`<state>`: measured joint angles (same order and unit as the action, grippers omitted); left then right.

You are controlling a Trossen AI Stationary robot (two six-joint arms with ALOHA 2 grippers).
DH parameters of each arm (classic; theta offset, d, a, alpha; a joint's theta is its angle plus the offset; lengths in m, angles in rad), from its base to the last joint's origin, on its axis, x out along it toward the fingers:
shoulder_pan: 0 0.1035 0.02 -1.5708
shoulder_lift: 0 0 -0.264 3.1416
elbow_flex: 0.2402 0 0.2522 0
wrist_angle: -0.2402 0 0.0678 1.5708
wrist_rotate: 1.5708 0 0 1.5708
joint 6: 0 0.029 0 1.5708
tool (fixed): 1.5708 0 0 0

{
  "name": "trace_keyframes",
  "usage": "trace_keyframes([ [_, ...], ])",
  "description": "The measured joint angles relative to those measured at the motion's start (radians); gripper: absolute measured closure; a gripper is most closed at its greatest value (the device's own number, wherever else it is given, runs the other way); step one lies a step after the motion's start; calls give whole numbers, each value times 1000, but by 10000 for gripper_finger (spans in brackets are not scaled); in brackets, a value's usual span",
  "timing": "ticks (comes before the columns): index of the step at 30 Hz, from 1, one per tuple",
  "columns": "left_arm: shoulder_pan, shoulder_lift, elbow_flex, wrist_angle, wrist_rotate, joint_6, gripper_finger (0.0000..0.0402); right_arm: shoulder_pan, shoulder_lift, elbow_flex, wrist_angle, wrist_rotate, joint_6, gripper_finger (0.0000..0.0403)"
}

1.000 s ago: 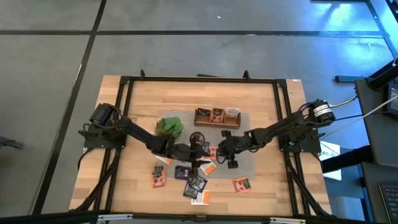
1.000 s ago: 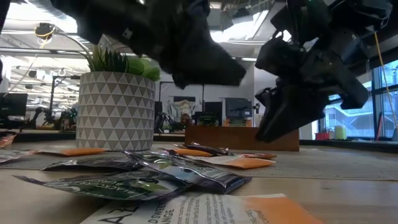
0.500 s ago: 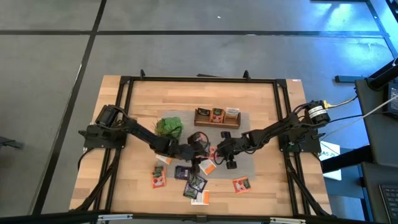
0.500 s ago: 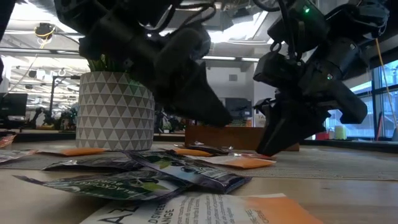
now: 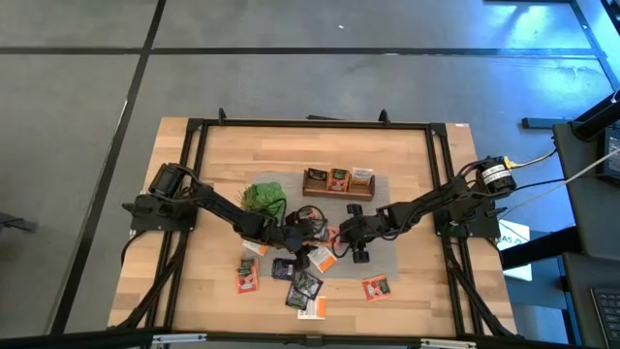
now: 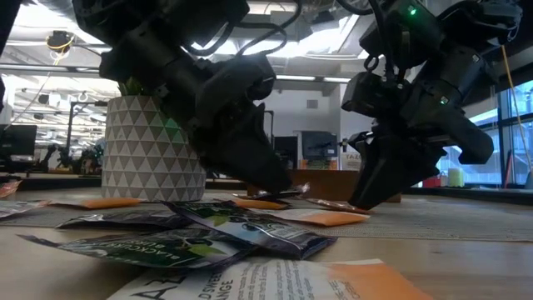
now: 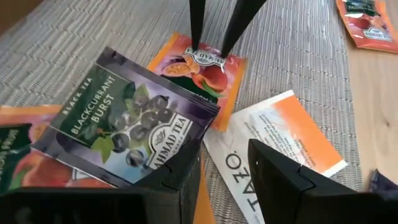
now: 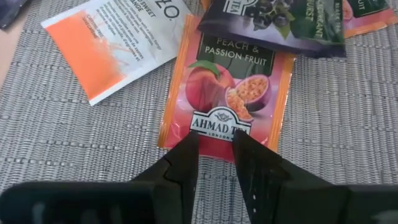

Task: Pick & Place Tea
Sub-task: Put the orange tea bag into the middle section of the wooden organizer

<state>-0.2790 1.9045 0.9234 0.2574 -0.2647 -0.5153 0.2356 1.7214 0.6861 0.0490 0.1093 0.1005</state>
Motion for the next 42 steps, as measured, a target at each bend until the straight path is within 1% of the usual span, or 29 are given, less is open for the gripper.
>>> trace_keyframes([
  [3,0,0,0,0,8,-55,274,0,0,-1,-1,1,0,297],
  [8,3,0,0,0,70,-147,274,0,1,-2,-3,2,0,297],
  [11,2,0,0,0,67,-205,274,0,1,-2,-3,3,0,297],
  [15,4,0,0,0,24,-363,274,0,1,-2,0,3,0,297],
  [18,9,0,0,0,28,-487,274,0,1,-3,3,3,3,297],
  [20,11,0,0,1,26,-510,274,0,1,-3,4,3,3,297],
  [24,11,0,0,9,-51,-514,274,-1,2,-5,11,3,4,297],
  [26,11,0,1,13,-67,-517,274,-1,2,-6,18,4,5,297],
  [28,19,-1,1,12,-50,-529,274,-1,2,-7,24,5,20,297],
  [30,30,-2,1,12,-10,-557,273,-1,2,-7,27,6,29,297],
  [33,36,-2,1,7,25,-585,260,-1,3,-7,28,6,29,297],
  [36,38,-2,0,5,24,-604,235,-1,3,-7,31,6,30,297],
  [42,40,-2,0,10,16,-633,187,-2,2,-3,4,-9,82,297],
])
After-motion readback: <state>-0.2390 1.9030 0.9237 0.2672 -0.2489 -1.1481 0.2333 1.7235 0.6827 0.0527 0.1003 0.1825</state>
